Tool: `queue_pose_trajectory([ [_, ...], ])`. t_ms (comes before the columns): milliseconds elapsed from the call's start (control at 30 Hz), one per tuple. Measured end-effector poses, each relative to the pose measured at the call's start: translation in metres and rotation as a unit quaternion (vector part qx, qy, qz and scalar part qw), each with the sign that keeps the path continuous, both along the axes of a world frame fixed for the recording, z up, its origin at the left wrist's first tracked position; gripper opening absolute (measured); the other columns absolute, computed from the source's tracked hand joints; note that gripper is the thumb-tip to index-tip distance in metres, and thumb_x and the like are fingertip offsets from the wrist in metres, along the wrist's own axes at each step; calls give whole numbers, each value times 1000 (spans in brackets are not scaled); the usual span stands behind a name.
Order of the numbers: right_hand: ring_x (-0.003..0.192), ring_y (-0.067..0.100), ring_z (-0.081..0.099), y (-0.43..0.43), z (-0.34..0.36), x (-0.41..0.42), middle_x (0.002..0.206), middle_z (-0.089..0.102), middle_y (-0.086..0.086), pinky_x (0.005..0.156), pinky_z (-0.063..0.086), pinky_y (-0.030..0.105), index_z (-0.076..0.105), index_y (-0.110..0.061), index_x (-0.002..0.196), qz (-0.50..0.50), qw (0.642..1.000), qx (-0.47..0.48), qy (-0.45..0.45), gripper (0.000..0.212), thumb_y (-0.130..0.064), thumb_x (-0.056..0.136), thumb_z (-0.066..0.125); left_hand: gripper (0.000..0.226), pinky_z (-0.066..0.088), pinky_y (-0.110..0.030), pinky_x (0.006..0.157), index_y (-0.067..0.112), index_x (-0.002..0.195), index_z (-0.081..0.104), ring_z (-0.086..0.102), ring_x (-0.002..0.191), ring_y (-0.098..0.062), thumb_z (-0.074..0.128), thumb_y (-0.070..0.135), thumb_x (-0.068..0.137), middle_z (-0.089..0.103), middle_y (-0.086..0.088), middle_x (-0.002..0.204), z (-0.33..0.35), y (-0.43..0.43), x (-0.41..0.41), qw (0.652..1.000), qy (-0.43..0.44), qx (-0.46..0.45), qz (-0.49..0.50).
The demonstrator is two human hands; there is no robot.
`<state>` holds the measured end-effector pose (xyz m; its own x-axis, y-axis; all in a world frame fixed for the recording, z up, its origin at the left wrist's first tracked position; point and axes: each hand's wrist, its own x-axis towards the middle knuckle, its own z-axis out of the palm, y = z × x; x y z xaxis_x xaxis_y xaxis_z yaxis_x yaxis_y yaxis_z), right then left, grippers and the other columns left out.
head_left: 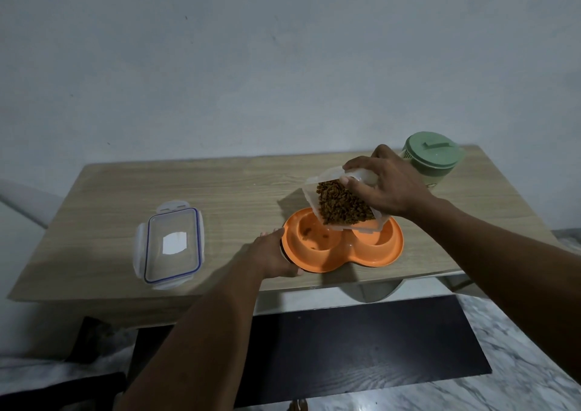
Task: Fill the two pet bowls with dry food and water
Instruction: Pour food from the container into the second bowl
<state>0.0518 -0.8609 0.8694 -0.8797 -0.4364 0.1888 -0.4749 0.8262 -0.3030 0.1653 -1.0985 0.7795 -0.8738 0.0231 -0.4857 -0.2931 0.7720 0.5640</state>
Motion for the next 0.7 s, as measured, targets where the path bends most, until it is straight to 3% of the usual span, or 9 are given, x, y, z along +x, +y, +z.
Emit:
queue_pose_trajectory([
  [400,88,22,59,-4,-2,2,107,50,4,72,55,37,65,-35,127,7,1000,10,2,70,-80,83,35,91,18,-39,119,25,151,34,34,142,-29,84,32,76,44,-6,149,18,4,5,1000,3,9,-7],
  [700,86,23,60,1,-3,1,104,50,4,75,53,38,66,-35,126,-10,1000,-16,-4,63,-75,84,40,90,14,-42,122,26,150,34,31,144,-29,84,30,76,44,-7,149,20,4,6,1000,-3,19,-4],
])
